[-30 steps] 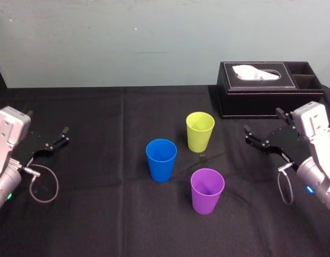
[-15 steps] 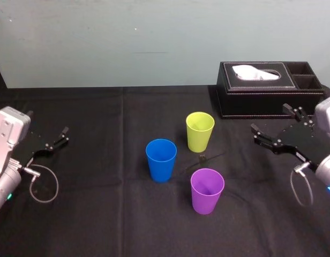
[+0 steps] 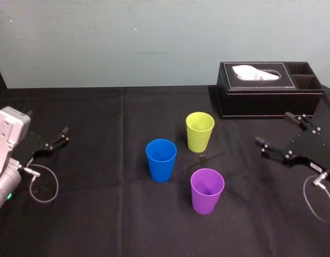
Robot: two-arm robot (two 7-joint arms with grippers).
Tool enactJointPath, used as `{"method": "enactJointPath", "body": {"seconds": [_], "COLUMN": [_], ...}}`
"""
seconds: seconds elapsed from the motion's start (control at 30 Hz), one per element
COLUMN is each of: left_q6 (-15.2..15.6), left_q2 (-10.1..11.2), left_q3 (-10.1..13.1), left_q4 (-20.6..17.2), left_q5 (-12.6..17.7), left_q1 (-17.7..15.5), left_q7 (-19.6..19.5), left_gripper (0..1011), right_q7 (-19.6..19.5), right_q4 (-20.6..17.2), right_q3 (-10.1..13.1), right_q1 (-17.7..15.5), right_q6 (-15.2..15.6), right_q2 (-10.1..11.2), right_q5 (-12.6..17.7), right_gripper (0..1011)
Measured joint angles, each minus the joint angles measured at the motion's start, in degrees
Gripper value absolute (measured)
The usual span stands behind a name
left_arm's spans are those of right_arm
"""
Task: Stack the three plastic cups sequentially using one hand.
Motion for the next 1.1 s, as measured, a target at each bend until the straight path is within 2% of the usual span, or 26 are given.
{"method": "enactJointPath", "body": {"seconds": [0.37, 0.77, 0.93, 1.1], "left_q6": [0.0, 0.0, 0.0, 0.0], "left_q2": [0.0, 0.0, 0.0, 0.0], "left_q3": [0.0, 0.0, 0.0, 0.0], "left_q4": [0.0, 0.0, 0.0, 0.0], "left_q5": [0.0, 0.0, 0.0, 0.0], "left_q1": [0.0, 0.0, 0.0, 0.0], "left_q7": [0.0, 0.0, 0.0, 0.0], "left_gripper": [1010, 1010, 1010, 1010], "right_q7": [6.81, 15.86, 17.46, 17.81], "right_q4": [-1.47, -2.72, -2.81, -2.64], "right_q3": [1.81, 5.0, 5.31, 4.62], "right_q1": [-3.96, -8.62, -9.91, -10.24], "right_q6": [-1.57, -3.32, -3.81, -3.87], "right_q2": [2.15, 4.85, 5.09, 4.55], "right_q5": [2.04, 6.54, 6.2, 4.36], "right_gripper": [1000, 1000, 1000, 1000]}}
